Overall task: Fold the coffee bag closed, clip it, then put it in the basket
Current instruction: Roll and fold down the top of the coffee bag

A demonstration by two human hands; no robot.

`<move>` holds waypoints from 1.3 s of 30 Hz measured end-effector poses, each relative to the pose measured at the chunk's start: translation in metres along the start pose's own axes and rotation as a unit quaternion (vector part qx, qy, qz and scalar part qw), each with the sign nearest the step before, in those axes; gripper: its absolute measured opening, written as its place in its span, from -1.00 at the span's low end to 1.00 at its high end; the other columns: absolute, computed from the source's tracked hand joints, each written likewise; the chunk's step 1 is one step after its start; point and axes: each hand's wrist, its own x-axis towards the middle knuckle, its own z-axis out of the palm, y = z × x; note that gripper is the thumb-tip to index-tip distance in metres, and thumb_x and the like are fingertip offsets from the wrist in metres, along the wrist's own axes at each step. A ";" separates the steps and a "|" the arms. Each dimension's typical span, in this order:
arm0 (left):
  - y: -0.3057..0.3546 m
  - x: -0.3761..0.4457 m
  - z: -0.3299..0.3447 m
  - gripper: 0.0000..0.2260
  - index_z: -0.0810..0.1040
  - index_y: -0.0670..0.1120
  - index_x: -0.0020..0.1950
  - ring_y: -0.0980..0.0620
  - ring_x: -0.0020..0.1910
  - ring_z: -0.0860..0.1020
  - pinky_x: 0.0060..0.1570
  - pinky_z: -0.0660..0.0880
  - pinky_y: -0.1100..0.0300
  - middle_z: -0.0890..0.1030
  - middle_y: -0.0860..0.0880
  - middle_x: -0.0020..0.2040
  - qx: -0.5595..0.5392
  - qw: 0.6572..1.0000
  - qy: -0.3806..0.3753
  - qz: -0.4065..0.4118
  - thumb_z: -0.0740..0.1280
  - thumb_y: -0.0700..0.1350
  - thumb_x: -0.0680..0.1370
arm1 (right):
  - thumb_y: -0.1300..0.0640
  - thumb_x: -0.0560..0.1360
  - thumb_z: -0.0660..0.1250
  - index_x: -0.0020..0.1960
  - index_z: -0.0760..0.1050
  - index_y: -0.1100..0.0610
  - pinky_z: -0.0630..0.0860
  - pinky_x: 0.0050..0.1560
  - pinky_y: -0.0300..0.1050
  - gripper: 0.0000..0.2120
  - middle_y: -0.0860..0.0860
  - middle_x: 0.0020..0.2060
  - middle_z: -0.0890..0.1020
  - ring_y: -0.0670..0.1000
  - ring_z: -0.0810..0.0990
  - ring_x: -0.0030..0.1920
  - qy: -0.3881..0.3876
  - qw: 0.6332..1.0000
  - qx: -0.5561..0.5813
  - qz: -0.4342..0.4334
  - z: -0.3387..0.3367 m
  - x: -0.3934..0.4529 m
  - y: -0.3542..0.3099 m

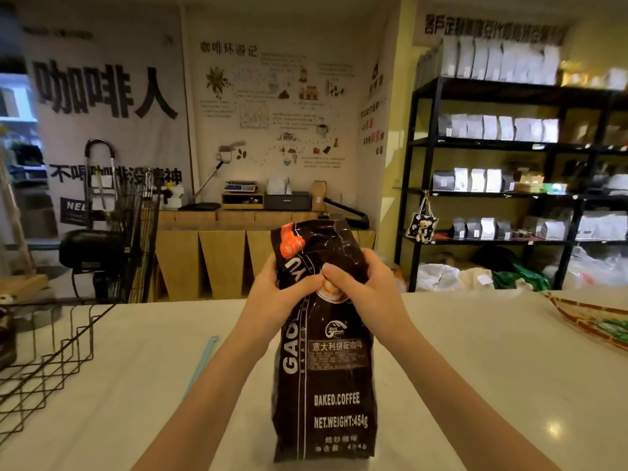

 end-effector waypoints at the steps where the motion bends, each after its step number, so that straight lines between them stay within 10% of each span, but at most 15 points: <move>1: -0.001 0.000 0.000 -0.60 0.44 0.05 0.16 0.12 -0.02 0.59 -0.16 0.47 0.27 0.61 0.05 0.03 -0.005 1.000 0.006 0.009 0.44 -0.13 0.36 | 0.09 0.35 0.43 -0.02 0.48 -0.01 0.60 -0.13 -0.19 -0.77 -0.03 -0.11 0.66 -0.09 0.67 -0.12 -0.003 1.000 0.008 -0.003 0.000 0.000 0.001; 11: -0.024 -0.013 0.012 -0.46 0.45 0.04 0.07 -0.05 -0.02 0.62 0.03 0.55 0.03 0.63 -0.06 0.02 -0.031 0.997 0.011 -0.075 0.47 0.11 0.15 | 0.13 0.35 0.43 0.09 0.47 0.10 0.58 -0.17 -0.22 -0.67 0.05 -0.04 0.66 0.02 0.66 -0.06 -0.010 0.997 0.072 0.027 0.001 -0.004 0.015; 15: -0.030 -0.013 0.015 -0.47 0.46 0.03 0.08 -0.03 -0.03 0.63 0.00 0.56 0.06 0.64 -0.04 0.02 -0.022 0.997 0.028 -0.064 0.50 0.10 0.18 | 0.05 0.31 0.47 0.36 0.22 0.00 0.44 0.06 -0.41 -0.30 -0.15 0.18 0.47 -0.23 0.47 0.16 0.025 0.997 -0.050 -0.045 0.002 0.005 0.001; 19: -0.031 -0.014 0.017 -0.44 0.49 0.10 0.00 -0.02 -0.02 0.64 0.06 0.55 -0.01 0.66 -0.01 -0.01 -0.017 0.998 0.024 -0.054 0.49 0.23 0.07 | -0.19 0.29 0.37 0.43 0.15 0.03 0.13 0.42 -0.03 -0.19 0.04 0.41 0.31 0.01 0.16 0.41 0.034 0.856 -0.390 -0.336 0.012 0.021 -0.028; 23: -0.029 -0.014 0.018 -0.45 0.49 0.09 0.02 0.04 0.00 0.60 0.05 0.51 0.08 0.65 0.04 0.00 0.002 0.999 0.030 -0.046 0.45 0.23 0.09 | -0.17 0.35 0.32 0.14 0.50 0.11 0.25 0.36 0.09 -0.52 0.08 0.14 0.60 0.11 0.48 0.23 -0.122 0.716 -0.531 -0.436 0.034 0.041 -0.050; 26: -0.029 -0.015 0.017 -0.47 0.49 0.14 -0.03 0.02 0.00 0.62 0.10 0.52 -0.01 0.66 0.04 0.00 -0.005 0.998 0.034 -0.048 0.52 0.23 0.07 | -0.15 0.44 0.26 -0.14 0.50 0.15 0.50 -0.02 -0.08 -0.66 0.04 -0.19 0.62 0.01 0.53 -0.18 -0.230 0.713 -0.582 -0.317 0.045 0.047 -0.062; 39: -0.024 -0.019 0.017 -0.80 0.59 0.01 -0.15 -0.02 -0.18 0.68 -0.17 0.59 0.12 0.71 -0.03 -0.18 -0.060 0.997 -0.003 -0.045 0.51 -0.09 0.28 | -0.19 0.54 0.01 -0.35 0.48 0.13 0.24 -0.46 -0.21 -0.48 -0.08 -0.58 0.28 -0.07 0.34 -0.52 -0.072 0.743 -0.582 -0.323 0.051 0.068 -0.054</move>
